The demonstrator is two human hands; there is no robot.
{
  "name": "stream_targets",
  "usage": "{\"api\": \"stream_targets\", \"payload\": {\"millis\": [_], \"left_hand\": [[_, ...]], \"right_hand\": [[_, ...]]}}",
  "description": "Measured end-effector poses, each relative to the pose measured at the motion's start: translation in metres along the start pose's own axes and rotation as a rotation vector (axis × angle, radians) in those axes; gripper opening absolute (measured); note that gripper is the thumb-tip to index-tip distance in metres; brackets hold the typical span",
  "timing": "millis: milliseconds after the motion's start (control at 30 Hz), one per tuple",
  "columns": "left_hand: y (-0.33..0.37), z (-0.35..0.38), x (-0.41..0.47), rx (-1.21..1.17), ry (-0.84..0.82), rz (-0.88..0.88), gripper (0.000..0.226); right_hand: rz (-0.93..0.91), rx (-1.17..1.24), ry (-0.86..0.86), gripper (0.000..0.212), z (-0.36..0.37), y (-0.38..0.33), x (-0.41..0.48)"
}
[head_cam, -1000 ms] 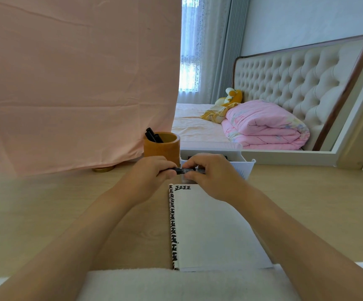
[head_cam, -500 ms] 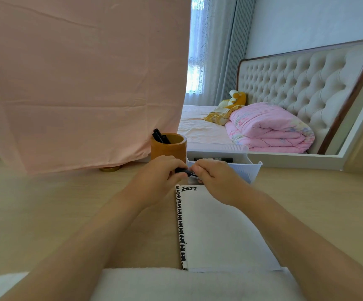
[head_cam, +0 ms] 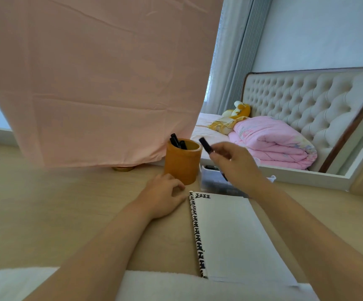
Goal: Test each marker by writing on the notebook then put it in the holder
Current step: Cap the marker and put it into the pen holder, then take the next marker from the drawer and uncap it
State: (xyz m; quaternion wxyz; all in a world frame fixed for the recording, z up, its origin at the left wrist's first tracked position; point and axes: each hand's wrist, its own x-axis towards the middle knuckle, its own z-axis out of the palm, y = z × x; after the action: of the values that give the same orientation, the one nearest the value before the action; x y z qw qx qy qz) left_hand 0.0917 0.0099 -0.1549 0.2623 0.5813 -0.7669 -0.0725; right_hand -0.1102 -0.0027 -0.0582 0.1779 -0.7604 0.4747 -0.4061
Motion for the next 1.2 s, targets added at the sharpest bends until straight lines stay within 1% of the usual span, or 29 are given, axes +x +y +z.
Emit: {"api": "stream_targets", "payload": {"millis": [133, 267, 333, 400, 500, 600, 667, 733, 767, 833, 867, 900, 1033, 1100, 1200], "left_hand": [[0.001, 0.002, -0.001, 0.006, 0.0, -0.002, 0.031], [0.0, 0.002, 0.0, 0.002, 0.003, -0.009, 0.032], [0.0, 0.002, 0.0, -0.003, 0.003, -0.015, 0.032], [0.001, 0.002, 0.0, -0.006, 0.007, -0.017, 0.032], [0.001, 0.002, 0.0, 0.004, 0.007, -0.024, 0.032], [0.001, 0.002, 0.001, 0.006, 0.006, -0.031, 0.031], [0.001, 0.002, 0.001, 0.011, 0.001, -0.036, 0.032], [0.002, 0.002, 0.001, 0.016, -0.002, -0.037, 0.032], [0.002, 0.001, 0.002, 0.02, -0.001, -0.037, 0.032], [0.003, 0.001, 0.002, 0.026, 0.004, -0.034, 0.032], [0.003, 0.002, 0.002, 0.028, 0.006, -0.034, 0.031], [0.004, 0.002, 0.003, 0.031, 0.008, -0.034, 0.031], [0.005, 0.003, 0.003, 0.05, 0.011, -0.044, 0.032], [0.005, 0.004, 0.003, 0.052, 0.013, -0.047, 0.032], [0.005, 0.004, 0.004, 0.051, 0.01, -0.048, 0.032]], "right_hand": [[-0.053, 0.028, 0.108, 0.02, -0.001, -0.026, 0.043], [-0.09, 0.015, 0.153, 0.016, 0.01, -0.039, 0.079], [-0.104, -0.07, 0.098, 0.019, 0.022, -0.036, 0.089], [-0.096, -0.19, 0.0, 0.023, 0.034, -0.029, 0.096], [-0.034, -0.374, -0.153, 0.024, 0.045, -0.017, 0.1], [0.0, -0.536, -0.266, 0.026, 0.048, -0.012, 0.105], [0.02, -0.553, -0.334, 0.029, 0.047, -0.013, 0.107], [0.021, -0.496, -0.34, 0.036, 0.041, -0.015, 0.106], [0.011, -0.453, -0.306, 0.036, 0.036, -0.015, 0.104], [-0.021, -0.41, -0.188, 0.03, 0.025, -0.006, 0.1], [-0.016, -0.42, -0.157, 0.027, 0.019, 0.002, 0.099], [0.01, -0.448, -0.167, 0.026, 0.013, 0.011, 0.097], [0.164, -0.628, -0.415, 0.027, -0.002, 0.042, 0.085], [0.183, -0.675, -0.459, 0.031, -0.003, 0.052, 0.083], [0.217, -0.64, -0.534, 0.036, -0.002, 0.057, 0.086]]}}
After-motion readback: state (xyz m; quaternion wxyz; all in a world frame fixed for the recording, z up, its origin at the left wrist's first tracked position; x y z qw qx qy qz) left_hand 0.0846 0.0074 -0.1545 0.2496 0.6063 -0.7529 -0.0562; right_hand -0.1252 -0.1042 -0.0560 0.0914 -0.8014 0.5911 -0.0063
